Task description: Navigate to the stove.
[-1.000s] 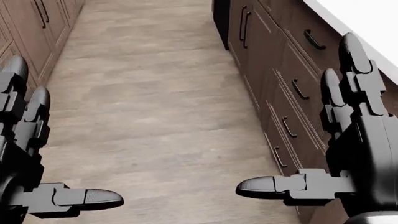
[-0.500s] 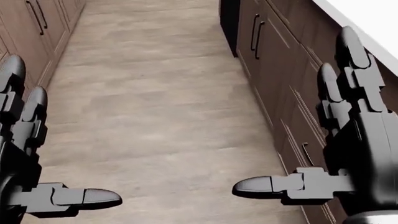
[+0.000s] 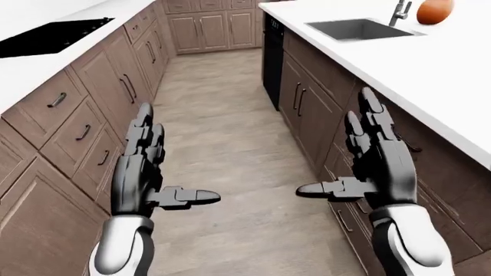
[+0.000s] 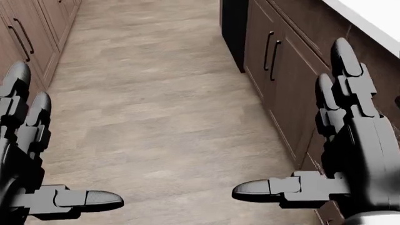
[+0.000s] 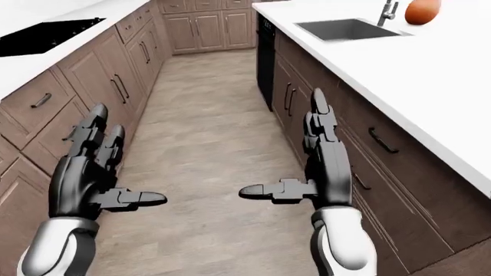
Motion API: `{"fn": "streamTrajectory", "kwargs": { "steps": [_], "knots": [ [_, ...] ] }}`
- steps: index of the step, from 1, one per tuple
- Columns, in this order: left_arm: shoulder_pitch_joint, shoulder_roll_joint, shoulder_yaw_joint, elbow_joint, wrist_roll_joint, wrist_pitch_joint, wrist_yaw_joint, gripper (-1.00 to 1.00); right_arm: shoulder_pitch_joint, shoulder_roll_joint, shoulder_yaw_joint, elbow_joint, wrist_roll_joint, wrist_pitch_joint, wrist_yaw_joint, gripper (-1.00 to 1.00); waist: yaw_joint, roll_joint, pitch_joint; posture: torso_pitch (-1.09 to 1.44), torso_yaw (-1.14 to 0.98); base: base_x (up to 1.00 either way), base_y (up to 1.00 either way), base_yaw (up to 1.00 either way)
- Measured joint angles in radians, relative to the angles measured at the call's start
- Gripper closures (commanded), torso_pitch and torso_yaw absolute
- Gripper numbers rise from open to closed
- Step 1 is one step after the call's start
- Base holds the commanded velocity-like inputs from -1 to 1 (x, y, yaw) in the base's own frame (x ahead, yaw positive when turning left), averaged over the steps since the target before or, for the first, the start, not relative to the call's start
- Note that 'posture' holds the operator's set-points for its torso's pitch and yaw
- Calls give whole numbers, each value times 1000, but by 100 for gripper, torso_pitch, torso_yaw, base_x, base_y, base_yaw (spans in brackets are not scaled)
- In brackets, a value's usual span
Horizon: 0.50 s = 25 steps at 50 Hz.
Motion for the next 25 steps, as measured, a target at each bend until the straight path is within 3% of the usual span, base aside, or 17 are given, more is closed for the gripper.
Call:
{"fn": "streamTrajectory", "kwargs": {
  "steps": [6, 10, 11, 13, 14, 17, 19, 22, 23, 24, 25],
  "knots": [
    [-1, -1, -6, -11, -1, -25, -4, -100, -2, 2, 5, -14, 0, -38, 0, -100, -16, 2, -28, 0, 0, 89, 8, 0],
    [-2, -1, 2, -12, -1, -24, -2, -100, 3, 3, 10, -5, 1, -46, 1, -100, -24, -21, -42, 0, 0, 89, 8, 0],
    [-3, -2, 2, -12, -1, -25, -2, -100, 5, 2, 11, -2, 0, -47, 1, -100, -32, -33, -31, 0, 0, 89, 8, 0],
    [11, -8, -7, 2, -4, -19, -4, -100, 23, 1, 9, 19, -4, -44, 0, -100, -39, -13, 27, 0, 0, 89, 8, 0],
    [13, -8, -11, 16, -7, -10, -7, -100, 32, 3, 7, 31, -7, -34, -2, -100, -45, -28, 39, 0, 0, 90, 7, 0],
    [13, -7, -5, 27, -7, 5, -7, -100, 23, 1, 13, 39, -15, -18, -3, -100, -48, -81, -5, 0, 0, 89, 8, 0],
    [4, -5, -2, 9, -7, -5, -5, -100, 12, 1, 16, 8, -17, -28, -2, -100, -50, -92, -21, 0, 0, 89, 8, 0],
    [-6, -4, -2, -28, -10, -30, -6, -100, 1, 0, 15, -25, -19, -53, -2, -100, -63, -83, -33, 0, 0, 89, 8, 0],
    [-8, -4, -5, -31, -11, -35, -6, -100, 1, -1, 14, -23, -20, -60, -2, -100, -58, -65, -32, 0, 0, 90, 9, 0],
    [-8, -5, -7, -29, -12, -36, -7, -100, 0, -1, 12, -16, -20, -64, -1, -100, -43, -29, -26, 0, 0, 90, 9, 0],
    [-9, 1, -7, -16, -12, -34, -7, -100, 4, 7, 15, -2, -20, -64, 0, -100, -34, -13, -6, 0, 0, 91, 9, 0]
  ]
}}
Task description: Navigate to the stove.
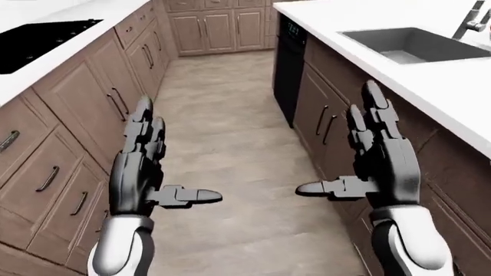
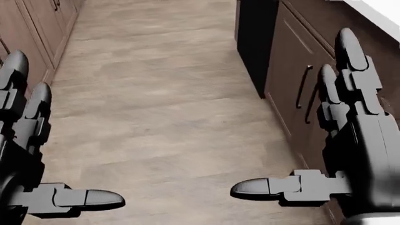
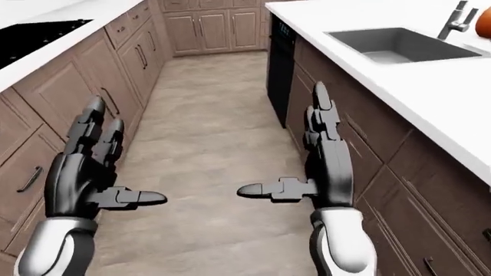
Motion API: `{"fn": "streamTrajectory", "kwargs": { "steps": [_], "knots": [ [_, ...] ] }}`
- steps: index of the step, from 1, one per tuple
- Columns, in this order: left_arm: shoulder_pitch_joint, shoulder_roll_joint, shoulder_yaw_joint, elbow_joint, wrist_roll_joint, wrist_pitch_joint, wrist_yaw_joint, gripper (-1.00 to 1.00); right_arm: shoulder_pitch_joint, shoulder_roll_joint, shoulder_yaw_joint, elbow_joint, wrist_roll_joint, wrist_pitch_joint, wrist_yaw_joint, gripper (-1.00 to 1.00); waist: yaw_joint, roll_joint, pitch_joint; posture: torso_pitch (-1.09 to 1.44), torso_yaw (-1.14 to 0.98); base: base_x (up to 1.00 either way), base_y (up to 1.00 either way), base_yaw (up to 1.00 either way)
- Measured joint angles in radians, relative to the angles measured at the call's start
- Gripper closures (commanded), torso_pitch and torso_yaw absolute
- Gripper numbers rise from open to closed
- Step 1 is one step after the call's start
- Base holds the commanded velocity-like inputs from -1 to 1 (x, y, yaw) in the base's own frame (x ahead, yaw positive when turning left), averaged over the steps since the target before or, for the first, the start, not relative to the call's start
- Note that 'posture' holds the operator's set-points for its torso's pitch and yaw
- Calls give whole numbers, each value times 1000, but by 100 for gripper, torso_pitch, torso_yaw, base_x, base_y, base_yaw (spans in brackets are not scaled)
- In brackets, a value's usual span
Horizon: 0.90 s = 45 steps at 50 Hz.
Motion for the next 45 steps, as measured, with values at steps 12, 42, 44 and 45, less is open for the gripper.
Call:
{"fn": "streamTrajectory", "kwargs": {
  "steps": [12, 42, 44, 45],
  "knots": [
    [17, -4, -2, 0, 17, -1, 4, -100, -3, 3, -8, -12, 23, 15, 3, -100, 58, -5, -31, 0, 0, 90, 4, 0],
    [0, -5, -1, -2, 19, 0, 4, -100, 0, 0, -5, 31, 26, -1, -13, -100, 17, -99, -16, 0, 0, 72, 0, 0],
    [15, -14, -26, 27, 15, 12, -2, -100, 18, -6, -22, 62, 19, 17, -17, -100, 16, -131, 11, 0, 0, -86, 12, 0],
    [25, -13, -27, 43, 14, 22, -5, -100, 21, -5, -21, 79, 15, 30, -20, -100, 7, -144, -3, 0, 0, -61, 0, 0]
  ]
}}
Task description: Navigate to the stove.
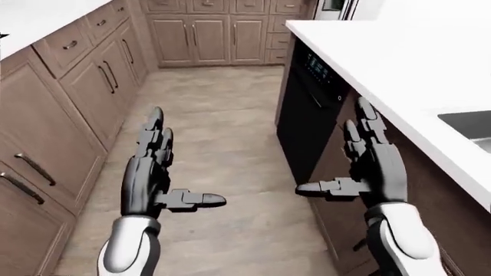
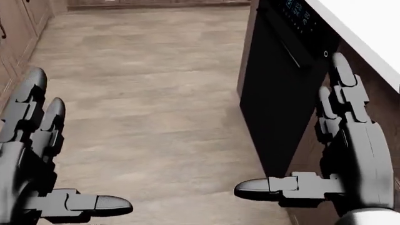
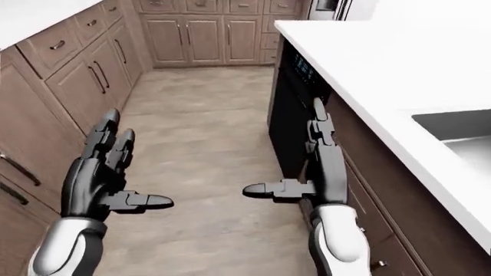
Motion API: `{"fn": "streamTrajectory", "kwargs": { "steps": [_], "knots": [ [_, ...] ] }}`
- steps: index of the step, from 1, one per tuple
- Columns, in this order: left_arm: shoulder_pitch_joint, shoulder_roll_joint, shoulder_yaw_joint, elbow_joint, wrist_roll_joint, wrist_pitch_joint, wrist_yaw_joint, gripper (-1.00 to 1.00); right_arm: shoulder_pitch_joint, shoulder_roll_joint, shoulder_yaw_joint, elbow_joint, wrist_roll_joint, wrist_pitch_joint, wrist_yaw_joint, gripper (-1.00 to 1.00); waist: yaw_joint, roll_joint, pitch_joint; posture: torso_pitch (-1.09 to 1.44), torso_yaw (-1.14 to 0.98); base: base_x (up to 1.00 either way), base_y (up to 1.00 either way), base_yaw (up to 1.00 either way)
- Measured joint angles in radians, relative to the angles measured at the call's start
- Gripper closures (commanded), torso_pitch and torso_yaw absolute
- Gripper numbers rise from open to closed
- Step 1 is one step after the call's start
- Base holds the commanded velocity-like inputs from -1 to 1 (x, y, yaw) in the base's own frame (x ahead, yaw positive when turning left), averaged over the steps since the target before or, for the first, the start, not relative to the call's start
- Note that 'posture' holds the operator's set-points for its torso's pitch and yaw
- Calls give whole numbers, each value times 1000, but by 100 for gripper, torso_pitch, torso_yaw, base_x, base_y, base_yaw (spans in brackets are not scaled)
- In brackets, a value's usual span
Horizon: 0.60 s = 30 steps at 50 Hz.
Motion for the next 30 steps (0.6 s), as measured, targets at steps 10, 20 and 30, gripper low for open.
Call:
{"fn": "streamTrajectory", "kwargs": {
  "steps": [10, 20, 30],
  "knots": [
    [-8, 9, 36, -17, 7, -17, 10, -100, -10, 11, 26, -8, 1, -21, 5, -100, 33, 148, 19, 0, 0, 0, 0, 0],
    [-15, 10, 30, -46, 1, -18, 7, -100, -13, 6, 13, -57, 11, -40, -5, -100, 26, 82, -26, 0, 0, 12, 0, 0],
    [-11, 3, 12, -13, 1, -1, 3, -100, -5, 4, -2, -5, 1, -14, -8, -100, 16, 91, 2, 0, 0, 0, 0, 0]
  ]
}}
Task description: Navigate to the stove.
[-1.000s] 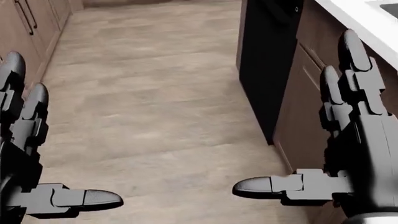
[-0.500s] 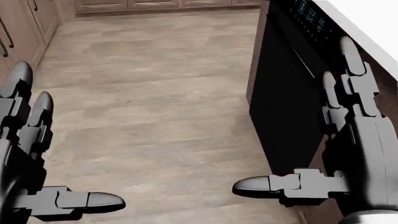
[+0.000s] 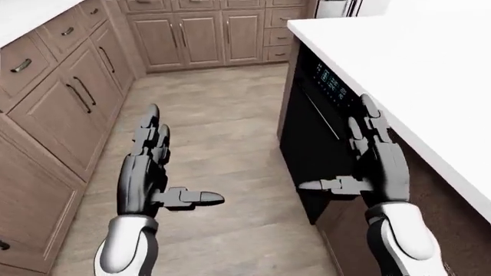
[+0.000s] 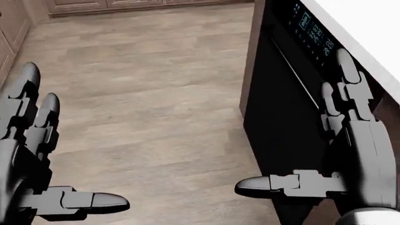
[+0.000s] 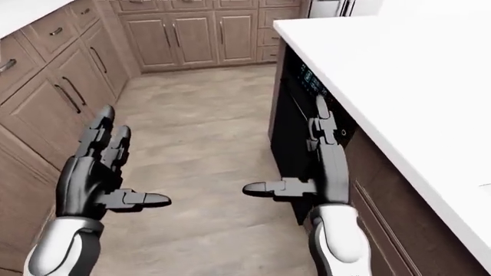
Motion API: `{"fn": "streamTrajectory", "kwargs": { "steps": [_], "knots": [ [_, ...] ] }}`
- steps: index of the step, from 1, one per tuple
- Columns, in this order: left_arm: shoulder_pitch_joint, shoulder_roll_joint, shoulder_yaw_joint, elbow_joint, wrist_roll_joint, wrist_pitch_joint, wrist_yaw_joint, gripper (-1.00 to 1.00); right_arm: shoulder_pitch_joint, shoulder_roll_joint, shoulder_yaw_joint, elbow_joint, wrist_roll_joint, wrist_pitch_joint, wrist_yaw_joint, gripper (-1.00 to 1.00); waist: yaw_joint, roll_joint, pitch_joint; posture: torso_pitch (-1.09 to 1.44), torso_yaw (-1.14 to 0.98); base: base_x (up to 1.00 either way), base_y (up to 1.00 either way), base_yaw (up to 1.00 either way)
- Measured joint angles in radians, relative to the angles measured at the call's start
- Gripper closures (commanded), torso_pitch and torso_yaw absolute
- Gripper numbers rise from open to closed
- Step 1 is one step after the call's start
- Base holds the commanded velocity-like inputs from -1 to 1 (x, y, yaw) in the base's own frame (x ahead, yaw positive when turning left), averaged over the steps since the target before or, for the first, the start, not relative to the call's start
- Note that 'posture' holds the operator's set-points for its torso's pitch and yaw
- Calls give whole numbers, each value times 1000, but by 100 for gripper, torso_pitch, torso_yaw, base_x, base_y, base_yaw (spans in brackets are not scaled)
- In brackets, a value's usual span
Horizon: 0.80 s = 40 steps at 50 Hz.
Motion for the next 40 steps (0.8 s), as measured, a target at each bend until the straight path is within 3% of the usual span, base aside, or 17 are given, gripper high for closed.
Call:
{"fn": "streamTrajectory", "kwargs": {
  "steps": [2, 4, 7, 8, 10, 12, 17, 19, 21, 23, 28, 32, 36, 40],
  "knots": [
    [-2, 3, 5, 0, 2, -11, 1, -100, -3, 4, 1, 3, 8, -8, 4, -100, 1, 19, -10, 0, 0, 0, 0, 0],
    [1, 5, 12, 4, 5, -14, 4, -100, -3, 11, 11, 2, 17, 3, 5, -100, -1, 7, -20, 0, 0, 0, 0, 0],
    [-3, 4, 6, 14, 4, -10, 3, -100, -1, 14, 6, -19, 38, 7, 4, -100, 9, 15, -20, 0, 0, 0, 0, 67],
    [-4, 3, 2, 16, 2, -7, 1, -100, 1, 12, 1, -25, 43, 3, 1, -100, 16, 30, -13, 0, 0, 0, 0, 100],
    [3, 5, 7, 4, 2, -10, 0, -100, -2, 10, 8, -30, 50, -7, -1, -100, 29, 48, -23, 0, 0, 0, 0, 100],
    [-2, 7, 13, -1, 5, -24, 2, -100, -3, 8, 11, -26, 56, -17, -1, -100, 31, 34, -29, 0, 0, 0, 0, 100],
    [-6, 3, 20, -6, 4, -30, 7, -100, 8, 6, 17, -15, 74, -27, 3, -100, 10, -62, 7, 0, 0, 0, 0, 100],
    [2, -2, 2, 20, -1, -19, 2, -100, 13, 2, 7, -5, 73, -19, 1, -100, -1, -55, 14, 0, 0, 0, 0, 100],
    [6, 0, 0, 28, -4, -4, -1, -100, 13, 3, 5, -7, 73, -9, -2, -100, 0, -55, 2, 0, 0, 0, 0, 100],
    [2, 2, 7, 17, -3, -2, 1, -100, 7, 3, 6, -17, 76, -13, -2, -100, 1, -35, -6, 0, 0, 0, 0, 100],
    [1, 0, -2, -22, 1, -19, 4, -100, 5, 1, 6, -42, 80, -12, -3, -100, -8, 29, 3, 0, 0, 0, 0, 100],
    [-3, 0, -3, -28, -2, -9, 1, -100, -3, -3, 6, -43, 77, 4, -5, -100, 1, 97, -4, 0, 0, 0, 0, 100],
    [11, 4, 17, 5, 8, -5, 9, -100, 6, 6, 28, -29, 87, 10, 5, -100, 40, 74, -19, 0, 0, 0, 0, 100],
    [7, 3, 12, -4, 8, -7, 11, -100, 10, 4, 20, -23, 84, -7, 6, -100, 39, 9, -8, 0, 0, 0, 0, 100]
  ]
}}
